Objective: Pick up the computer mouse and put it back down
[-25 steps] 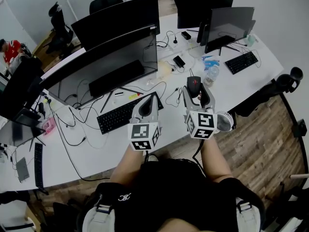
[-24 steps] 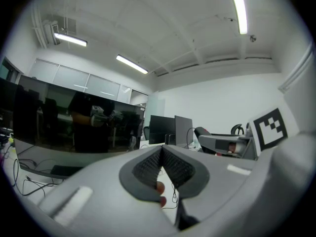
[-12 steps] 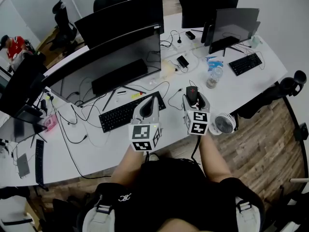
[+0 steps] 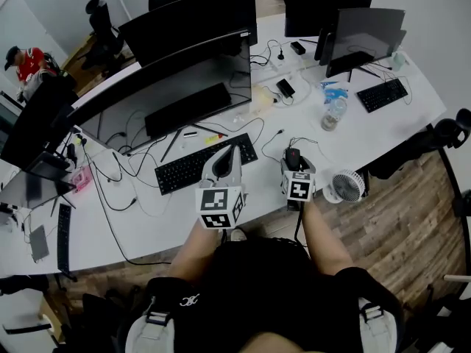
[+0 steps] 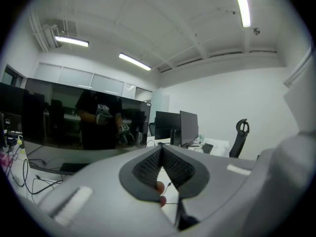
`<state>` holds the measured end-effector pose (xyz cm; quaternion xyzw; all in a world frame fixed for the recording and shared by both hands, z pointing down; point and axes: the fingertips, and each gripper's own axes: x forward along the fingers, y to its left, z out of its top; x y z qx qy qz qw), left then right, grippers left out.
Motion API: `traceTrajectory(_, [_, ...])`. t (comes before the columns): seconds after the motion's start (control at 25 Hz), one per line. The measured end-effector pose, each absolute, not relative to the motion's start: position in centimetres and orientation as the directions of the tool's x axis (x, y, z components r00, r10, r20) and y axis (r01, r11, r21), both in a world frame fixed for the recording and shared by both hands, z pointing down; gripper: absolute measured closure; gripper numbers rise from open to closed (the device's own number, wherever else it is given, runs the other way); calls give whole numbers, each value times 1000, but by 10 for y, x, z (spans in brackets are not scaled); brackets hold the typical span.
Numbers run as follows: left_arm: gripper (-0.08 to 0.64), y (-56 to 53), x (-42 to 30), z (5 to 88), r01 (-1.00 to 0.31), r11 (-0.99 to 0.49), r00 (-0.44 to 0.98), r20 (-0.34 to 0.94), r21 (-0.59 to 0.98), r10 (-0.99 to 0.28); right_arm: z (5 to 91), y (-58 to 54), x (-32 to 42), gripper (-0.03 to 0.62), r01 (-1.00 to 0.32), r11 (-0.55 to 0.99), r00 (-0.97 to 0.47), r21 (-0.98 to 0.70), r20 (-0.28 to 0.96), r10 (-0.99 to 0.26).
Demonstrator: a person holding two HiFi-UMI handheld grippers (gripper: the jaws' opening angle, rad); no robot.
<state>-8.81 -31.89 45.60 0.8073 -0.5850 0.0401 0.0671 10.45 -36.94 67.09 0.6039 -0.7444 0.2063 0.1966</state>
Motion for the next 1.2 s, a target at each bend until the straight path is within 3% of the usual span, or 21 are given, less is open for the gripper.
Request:
traceTrajectory(0.28, [509,-313,-90,455,-953,-299,304,145,52,-942,767,-349,109,311,-979,186,-187,-81,716,-672])
traceTrajectory(0.6, [509,-308,-103,455,-960,-271,279,147,74,-949,771,-349,109,311,-984,166,-169,-72,698,-696])
traceTrajectory(0.76, [509,-308,-108,454,-961,-263,272,140,82,-952,732,-359,112,308,-986,155,-165,-67,585,-794])
traceTrajectory(0.92, [509,-310,-105,455,-959,-269,279,135,88,-951,651,-368,109,322,-976,186,-216,-112,391,-895])
traceTrajectory(1.04, [509,-313,-99,453,-955,-282,292,130,88,-948,564,-370,109,382,-965,223,-247,-135,196,-949])
traceTrajectory(1.2, [509,-316,-86,451,-947,-311,319,123,82,-940,450,-356,115,582,-968,230,-224,-101,-65,-972])
